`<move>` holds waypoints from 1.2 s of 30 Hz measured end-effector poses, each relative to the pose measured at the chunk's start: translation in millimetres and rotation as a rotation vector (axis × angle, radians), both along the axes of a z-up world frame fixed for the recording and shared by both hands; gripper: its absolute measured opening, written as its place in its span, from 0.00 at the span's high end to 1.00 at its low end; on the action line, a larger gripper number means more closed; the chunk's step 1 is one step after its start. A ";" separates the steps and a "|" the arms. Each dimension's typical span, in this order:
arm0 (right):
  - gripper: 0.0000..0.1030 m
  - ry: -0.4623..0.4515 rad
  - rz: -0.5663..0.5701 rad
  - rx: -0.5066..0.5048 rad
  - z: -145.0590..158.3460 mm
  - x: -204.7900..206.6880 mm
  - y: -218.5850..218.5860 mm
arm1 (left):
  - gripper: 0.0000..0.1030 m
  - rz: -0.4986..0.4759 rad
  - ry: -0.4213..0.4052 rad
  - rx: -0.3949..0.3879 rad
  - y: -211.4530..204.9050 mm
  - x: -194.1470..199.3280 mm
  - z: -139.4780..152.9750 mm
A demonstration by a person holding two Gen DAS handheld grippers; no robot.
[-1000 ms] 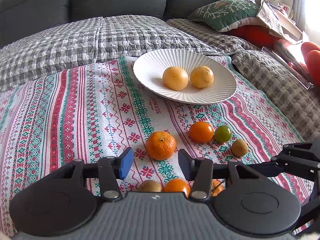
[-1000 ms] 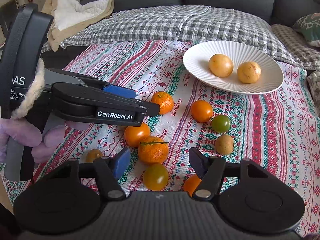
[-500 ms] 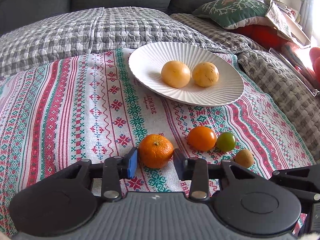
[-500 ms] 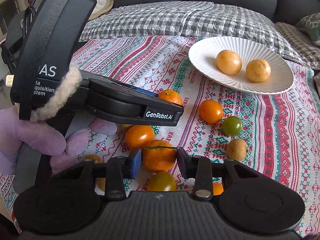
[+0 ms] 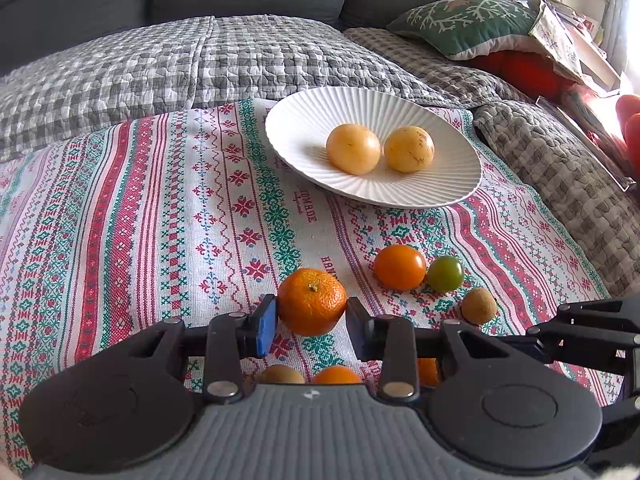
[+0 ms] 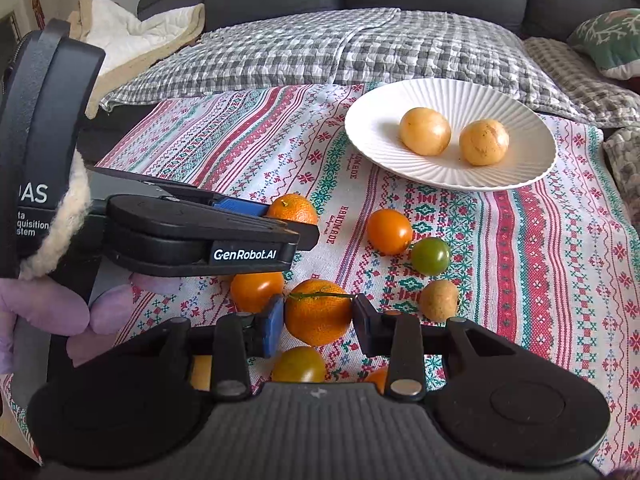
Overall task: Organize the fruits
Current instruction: 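Grasp a mandarin with the left tool while the right tool grasps another mandarin, then carry both mandarins into the white bowl and open both tools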
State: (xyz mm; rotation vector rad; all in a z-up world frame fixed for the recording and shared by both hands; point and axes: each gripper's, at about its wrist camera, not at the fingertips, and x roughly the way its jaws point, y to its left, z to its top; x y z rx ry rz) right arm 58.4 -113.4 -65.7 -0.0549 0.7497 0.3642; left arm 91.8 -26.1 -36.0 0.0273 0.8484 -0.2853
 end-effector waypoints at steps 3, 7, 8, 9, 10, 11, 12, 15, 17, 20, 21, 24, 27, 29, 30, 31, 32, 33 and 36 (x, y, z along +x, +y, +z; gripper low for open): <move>0.67 0.006 -0.028 0.006 1.6 0.2 -4.7 | 0.75 0.012 0.006 0.003 3.7 -1.9 2.5; 0.67 0.018 -0.083 0.024 3.2 2.4 -12.7 | 0.75 0.034 0.013 -0.004 8.6 -4.3 5.9; 0.67 0.022 -0.098 0.030 3.6 2.8 -15.4 | 0.75 0.040 0.014 -0.007 9.4 -5.0 7.1; 0.67 0.025 -0.114 0.036 4.3 2.7 -18.2 | 0.75 0.043 0.015 -0.009 10.0 -5.5 7.9; 0.67 0.027 -0.129 0.042 4.6 2.0 -20.3 | 0.75 0.046 0.015 -0.009 10.1 -6.1 8.9; 0.67 0.028 -0.144 0.049 5.1 1.8 -22.7 | 0.75 0.048 0.015 -0.010 10.1 -6.7 9.8; 0.67 0.029 -0.158 0.058 5.8 1.9 -25.6 | 0.75 0.049 0.015 -0.011 10.0 -7.1 10.5; 0.67 0.032 -0.201 0.092 8.4 3.0 -34.2 | 0.75 0.051 0.014 -0.015 9.4 -8.4 12.7; 0.67 0.031 -0.227 0.113 10.7 4.0 -40.2 | 0.75 0.050 0.011 -0.021 8.5 -9.1 14.6; 0.67 0.025 -0.264 0.147 14.3 4.8 -49.5 | 0.75 0.044 0.001 -0.030 7.0 -10.1 17.7; 0.67 0.020 -0.276 0.156 15.9 5.0 -52.4 | 0.75 0.042 -0.003 -0.033 6.4 -10.1 18.6; 0.67 0.006 -0.305 0.189 19.3 5.3 -62.2 | 0.75 0.034 -0.015 -0.040 4.2 -9.1 21.1; 0.67 -0.014 -0.334 0.232 23.1 6.3 -74.9 | 0.75 0.031 -0.027 -0.040 0.4 -5.0 22.9; 0.67 -0.029 -0.357 0.251 25.7 7.3 -82.8 | 0.75 0.023 -0.036 -0.037 -4.1 -0.3 24.7; 0.67 -0.038 -0.364 0.256 27.4 9.2 -86.4 | 0.75 0.017 -0.042 -0.035 -6.8 1.9 25.6; 0.67 -0.047 -0.368 0.263 28.5 11.3 -89.6 | 0.75 0.009 -0.049 -0.031 -10.1 4.6 26.9; 0.67 -0.053 -0.375 0.271 29.2 14.0 -92.2 | 0.75 0.000 -0.057 -0.028 -13.7 7.1 28.4; 0.67 -0.057 -0.382 0.277 29.9 17.5 -94.3 | 0.75 -0.009 -0.064 -0.026 -17.1 10.0 29.7; 0.67 -0.077 -0.391 0.299 32.9 30.0 -99.9 | 0.75 -0.036 -0.086 -0.019 -29.7 22.8 35.3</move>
